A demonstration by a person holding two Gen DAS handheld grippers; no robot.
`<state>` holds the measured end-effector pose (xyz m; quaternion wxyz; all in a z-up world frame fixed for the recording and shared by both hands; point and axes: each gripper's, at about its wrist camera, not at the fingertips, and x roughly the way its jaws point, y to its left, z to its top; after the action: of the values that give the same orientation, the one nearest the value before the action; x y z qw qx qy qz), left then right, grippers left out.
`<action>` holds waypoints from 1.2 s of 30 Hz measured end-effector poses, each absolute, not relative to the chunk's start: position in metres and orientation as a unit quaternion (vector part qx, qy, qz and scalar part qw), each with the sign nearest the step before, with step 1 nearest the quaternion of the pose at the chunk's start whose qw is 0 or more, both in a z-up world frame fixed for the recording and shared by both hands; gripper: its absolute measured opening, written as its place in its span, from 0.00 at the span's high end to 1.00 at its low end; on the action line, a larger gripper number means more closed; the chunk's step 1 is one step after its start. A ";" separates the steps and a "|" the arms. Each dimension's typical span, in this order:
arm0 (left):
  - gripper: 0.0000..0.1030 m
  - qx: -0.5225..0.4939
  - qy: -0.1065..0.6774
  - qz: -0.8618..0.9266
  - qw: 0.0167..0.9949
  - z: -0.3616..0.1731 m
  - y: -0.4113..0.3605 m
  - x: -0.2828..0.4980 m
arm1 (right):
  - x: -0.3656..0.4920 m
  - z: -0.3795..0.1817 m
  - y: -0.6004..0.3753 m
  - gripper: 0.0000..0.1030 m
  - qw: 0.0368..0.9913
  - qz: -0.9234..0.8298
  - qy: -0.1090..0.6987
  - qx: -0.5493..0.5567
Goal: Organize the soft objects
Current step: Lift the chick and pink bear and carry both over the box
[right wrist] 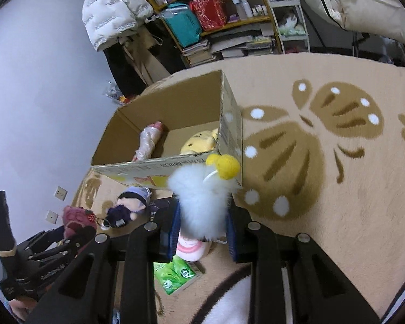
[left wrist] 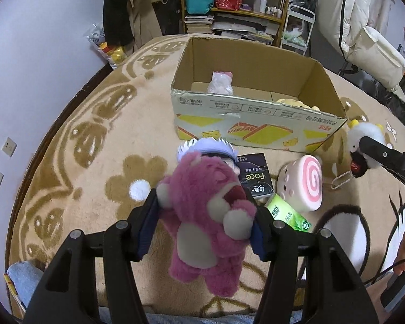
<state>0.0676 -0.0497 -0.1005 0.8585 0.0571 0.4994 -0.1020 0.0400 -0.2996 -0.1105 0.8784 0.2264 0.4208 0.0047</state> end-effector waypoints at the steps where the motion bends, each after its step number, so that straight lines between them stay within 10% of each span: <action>1: 0.45 0.057 0.498 -0.101 0.859 -0.100 -0.049 0.067 | 0.039 -0.110 -0.300 0.71 0.879 0.004 0.419 0.228; 36: 0.44 0.085 0.364 -0.086 0.923 -0.002 -0.045 0.142 | 0.064 -0.024 -0.267 0.71 0.942 0.076 0.299 0.132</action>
<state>0.1424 -0.0451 -0.0023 0.9233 0.0855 0.3643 -0.0861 0.0636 -0.2666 -0.0243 0.9421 0.1322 0.2986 0.0765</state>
